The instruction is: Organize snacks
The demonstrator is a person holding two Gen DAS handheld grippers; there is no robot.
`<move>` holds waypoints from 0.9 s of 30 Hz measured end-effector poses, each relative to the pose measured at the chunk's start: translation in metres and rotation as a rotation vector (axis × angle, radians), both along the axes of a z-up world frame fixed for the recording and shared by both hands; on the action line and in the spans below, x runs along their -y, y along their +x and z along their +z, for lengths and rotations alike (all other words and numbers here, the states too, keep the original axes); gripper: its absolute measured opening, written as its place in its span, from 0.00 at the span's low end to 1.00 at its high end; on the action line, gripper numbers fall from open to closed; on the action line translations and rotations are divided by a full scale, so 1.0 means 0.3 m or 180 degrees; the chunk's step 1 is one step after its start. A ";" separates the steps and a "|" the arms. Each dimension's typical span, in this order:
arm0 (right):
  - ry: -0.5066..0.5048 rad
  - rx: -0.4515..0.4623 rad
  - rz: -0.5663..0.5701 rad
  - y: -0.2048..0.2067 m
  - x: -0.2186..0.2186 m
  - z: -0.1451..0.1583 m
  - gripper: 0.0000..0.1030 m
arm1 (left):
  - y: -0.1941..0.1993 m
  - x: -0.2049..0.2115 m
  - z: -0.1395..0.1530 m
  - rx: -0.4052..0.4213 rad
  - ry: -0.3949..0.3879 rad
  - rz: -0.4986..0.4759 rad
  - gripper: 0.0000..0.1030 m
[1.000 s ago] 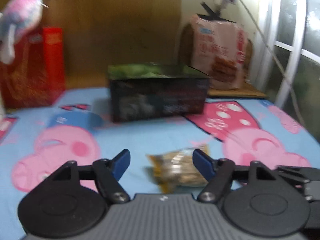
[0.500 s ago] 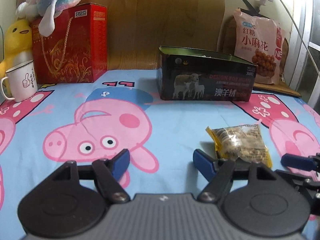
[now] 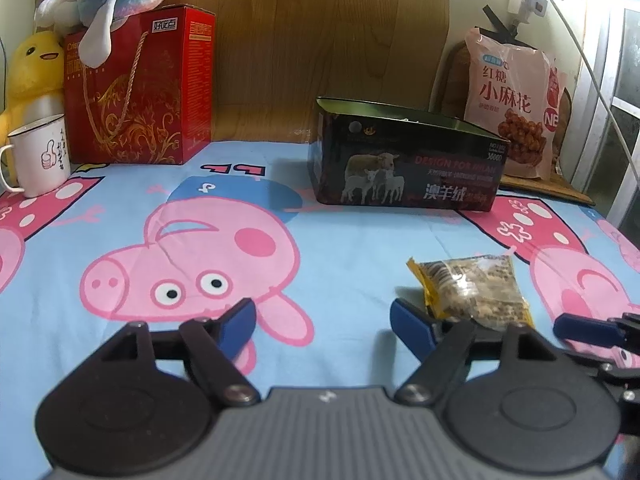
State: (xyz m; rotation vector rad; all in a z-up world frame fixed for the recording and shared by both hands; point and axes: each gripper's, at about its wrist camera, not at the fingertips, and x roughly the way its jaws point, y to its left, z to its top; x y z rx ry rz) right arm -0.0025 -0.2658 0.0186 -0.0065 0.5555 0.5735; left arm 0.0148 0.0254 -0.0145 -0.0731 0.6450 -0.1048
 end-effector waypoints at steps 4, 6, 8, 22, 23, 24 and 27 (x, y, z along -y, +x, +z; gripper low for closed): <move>-0.0005 0.0003 0.0013 0.000 -0.001 0.000 0.56 | -0.003 0.000 0.001 0.0018 -0.0015 -0.0012 0.78; -0.0006 0.0004 0.0011 -0.001 -0.002 0.000 0.56 | -0.005 0.000 0.002 0.0030 -0.0022 -0.0022 0.78; -0.0004 0.0004 0.0012 -0.001 -0.001 0.001 0.56 | -0.008 0.000 0.004 0.0045 -0.0027 -0.0034 0.79; -0.0007 0.0064 -0.0014 -0.007 0.004 0.003 0.62 | -0.026 0.001 0.013 0.0154 -0.0047 -0.0083 0.83; -0.0008 0.0066 -0.0015 -0.007 0.003 0.003 0.62 | -0.026 0.001 0.014 0.0158 -0.0050 -0.0088 0.84; -0.0007 0.0067 -0.0015 -0.007 0.004 0.003 0.62 | -0.027 0.001 0.014 0.0164 -0.0052 -0.0089 0.86; -0.0008 0.0065 -0.0013 -0.007 0.004 0.004 0.62 | -0.030 0.000 0.017 0.0187 -0.0062 -0.0091 0.88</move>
